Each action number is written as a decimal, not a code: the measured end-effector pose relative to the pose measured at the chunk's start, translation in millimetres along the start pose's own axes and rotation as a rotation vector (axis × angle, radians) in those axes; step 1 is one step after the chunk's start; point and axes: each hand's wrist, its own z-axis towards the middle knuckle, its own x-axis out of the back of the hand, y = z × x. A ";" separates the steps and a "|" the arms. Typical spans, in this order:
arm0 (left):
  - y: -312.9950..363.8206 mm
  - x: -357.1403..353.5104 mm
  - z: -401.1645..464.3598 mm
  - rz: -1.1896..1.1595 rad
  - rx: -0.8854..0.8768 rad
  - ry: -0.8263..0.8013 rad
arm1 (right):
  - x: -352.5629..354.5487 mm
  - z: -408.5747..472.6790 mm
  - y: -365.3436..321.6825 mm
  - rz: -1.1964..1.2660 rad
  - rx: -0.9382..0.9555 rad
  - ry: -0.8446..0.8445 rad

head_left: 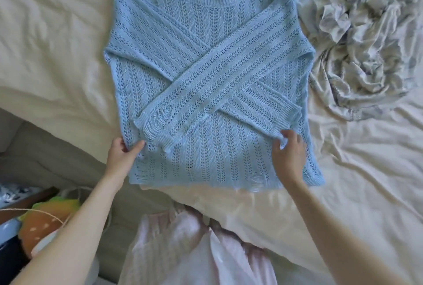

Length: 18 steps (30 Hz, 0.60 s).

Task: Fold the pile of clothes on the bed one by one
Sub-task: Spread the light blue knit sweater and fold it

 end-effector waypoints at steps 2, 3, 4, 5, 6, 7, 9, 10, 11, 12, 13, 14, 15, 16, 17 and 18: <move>-15.7 -4.7 -12.5 0.048 0.046 -0.075 | 11.7 19.5 32.7 -0.125 -0.100 -0.002; -24.8 -8.2 -19.7 0.065 0.072 -0.104 | 17.0 27.3 49.0 -0.150 -0.153 -0.030; -33.4 -12.1 -26.5 0.071 0.100 -0.115 | 21.9 33.1 63.2 -0.146 -0.197 -0.072; -41.2 -15.9 -33.7 0.070 0.125 -0.109 | 26.1 37.2 74.9 -0.105 -0.235 -0.116; -48.2 -19.7 -42.1 0.060 0.143 -0.100 | 30.5 38.8 83.9 -0.041 -0.260 -0.155; -55.5 -22.8 -50.4 0.038 0.158 -0.097 | 33.9 38.8 91.3 0.028 -0.274 -0.192; -70.5 -24.4 -67.1 -0.015 0.187 -0.076 | 40.8 36.1 103.6 0.127 -0.300 -0.260; -77.0 -23.7 -76.5 -0.040 0.200 -0.050 | 44.0 33.0 110.0 0.193 -0.341 -0.299; -82.3 -22.1 -84.8 -0.081 0.209 -0.021 | 47.3 30.0 115.6 0.298 -0.408 -0.345; -87.0 -20.4 -92.8 -0.157 0.217 0.012 | 51.5 25.9 121.0 0.404 -0.492 -0.397; -91.0 -17.9 -101.1 -0.268 0.228 0.047 | 54.7 21.6 126.9 0.504 -0.574 -0.443; -93.6 -15.9 -108.2 -0.391 0.237 0.076 | 57.4 16.5 131.2 0.591 -0.651 -0.483; -95.1 -14.0 -115.7 -0.506 0.238 0.094 | 59.6 11.2 134.5 0.671 -0.714 -0.513; -95.4 -13.0 -122.9 -0.603 0.230 0.104 | 60.9 5.5 136.7 0.729 -0.753 -0.532; -94.5 -13.1 -129.2 -0.682 0.216 0.112 | 60.7 0.2 138.1 0.780 -0.777 -0.534; -93.0 -13.9 -134.9 -0.741 0.199 0.128 | 60.6 -5.4 138.0 0.836 -0.789 -0.521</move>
